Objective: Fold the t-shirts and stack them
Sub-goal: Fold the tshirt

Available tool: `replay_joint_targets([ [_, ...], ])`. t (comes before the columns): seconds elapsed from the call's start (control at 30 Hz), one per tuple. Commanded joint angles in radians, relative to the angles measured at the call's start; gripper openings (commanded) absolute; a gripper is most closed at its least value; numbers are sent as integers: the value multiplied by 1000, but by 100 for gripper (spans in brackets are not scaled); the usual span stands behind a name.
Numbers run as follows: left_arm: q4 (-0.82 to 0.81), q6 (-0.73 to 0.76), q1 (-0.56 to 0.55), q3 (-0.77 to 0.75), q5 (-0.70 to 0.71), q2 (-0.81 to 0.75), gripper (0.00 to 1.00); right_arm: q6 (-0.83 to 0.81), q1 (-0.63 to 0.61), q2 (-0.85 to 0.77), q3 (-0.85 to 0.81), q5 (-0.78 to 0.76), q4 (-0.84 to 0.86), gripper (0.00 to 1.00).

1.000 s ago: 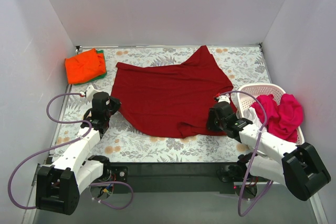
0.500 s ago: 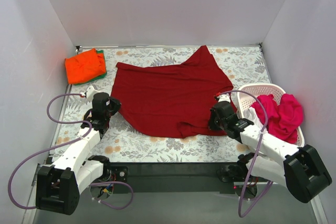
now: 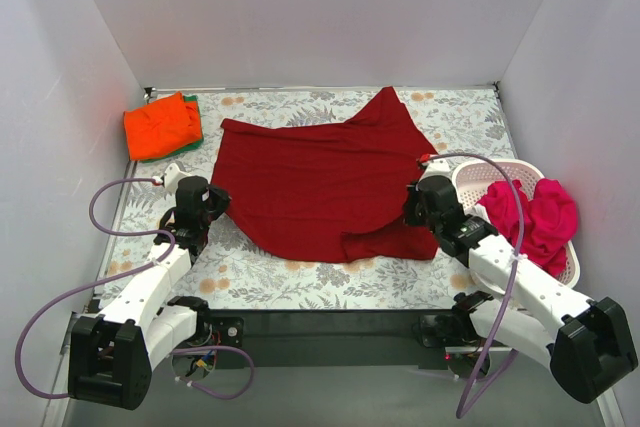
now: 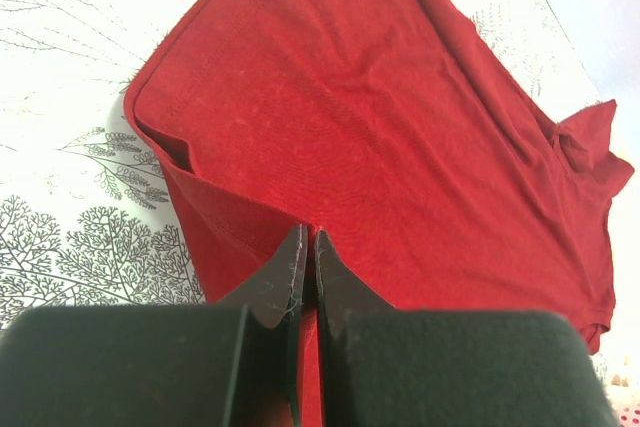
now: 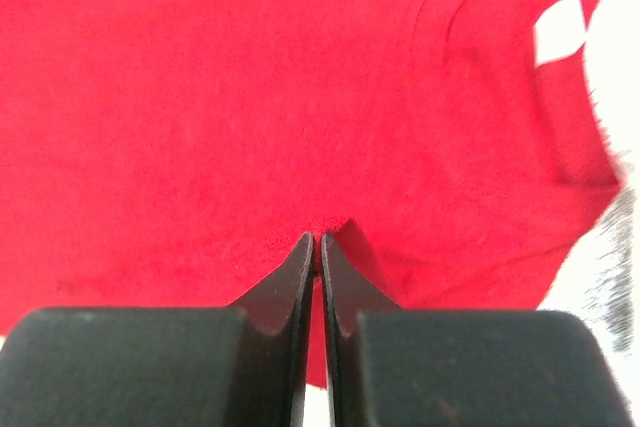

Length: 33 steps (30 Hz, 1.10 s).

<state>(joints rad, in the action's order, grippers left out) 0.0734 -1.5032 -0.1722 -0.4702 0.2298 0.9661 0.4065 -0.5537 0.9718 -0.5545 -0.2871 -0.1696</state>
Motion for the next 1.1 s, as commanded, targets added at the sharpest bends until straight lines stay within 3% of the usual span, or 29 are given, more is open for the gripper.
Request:
replay_joint_targets([
  [0.0, -17, 15, 2, -5, 37, -4, 0, -66, 23, 4, -90, -61, 22, 1],
  [0.63, -57, 32, 2, -137, 92, 51, 0, -198, 139, 54, -193, -106, 111, 1],
  [1.07, -178, 93, 8, -245, 103, 293, 0, -242, 221, 235, -312, -64, 208, 1],
])
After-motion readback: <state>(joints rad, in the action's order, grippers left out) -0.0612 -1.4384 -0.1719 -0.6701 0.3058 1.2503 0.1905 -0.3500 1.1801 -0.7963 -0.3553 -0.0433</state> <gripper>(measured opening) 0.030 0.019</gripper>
